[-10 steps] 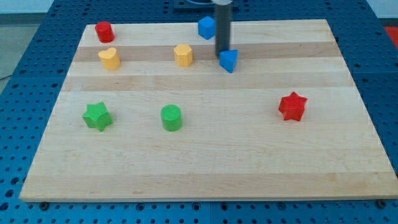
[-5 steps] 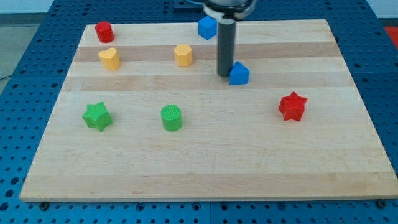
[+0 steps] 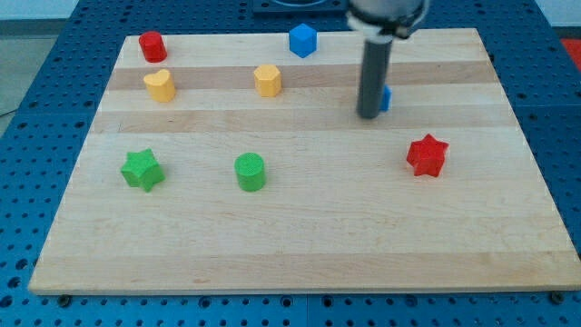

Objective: Move blue triangle to the top right side of the board

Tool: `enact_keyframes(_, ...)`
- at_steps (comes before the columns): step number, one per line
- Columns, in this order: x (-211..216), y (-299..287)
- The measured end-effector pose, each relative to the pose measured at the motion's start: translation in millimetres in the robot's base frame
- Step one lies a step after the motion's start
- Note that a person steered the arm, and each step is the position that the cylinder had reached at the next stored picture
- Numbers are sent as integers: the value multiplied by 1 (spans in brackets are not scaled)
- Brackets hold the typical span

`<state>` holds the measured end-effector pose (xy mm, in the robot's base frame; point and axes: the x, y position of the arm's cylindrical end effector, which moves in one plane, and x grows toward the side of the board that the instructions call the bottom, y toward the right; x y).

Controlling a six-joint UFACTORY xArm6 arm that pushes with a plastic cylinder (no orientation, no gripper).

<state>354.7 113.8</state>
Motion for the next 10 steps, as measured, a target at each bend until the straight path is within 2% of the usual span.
enact_keyframes(1, -57, 44)
enact_keyframes(2, -54, 46)
enact_keyframes(3, -42, 21)
enact_keyframes(5, -101, 47)
enact_keyframes(6, -97, 50)
enact_keyframes(7, -62, 47)
enact_keyframes(8, -66, 56)
enact_keyframes(9, -98, 58)
enact_keyframes(10, -109, 60)
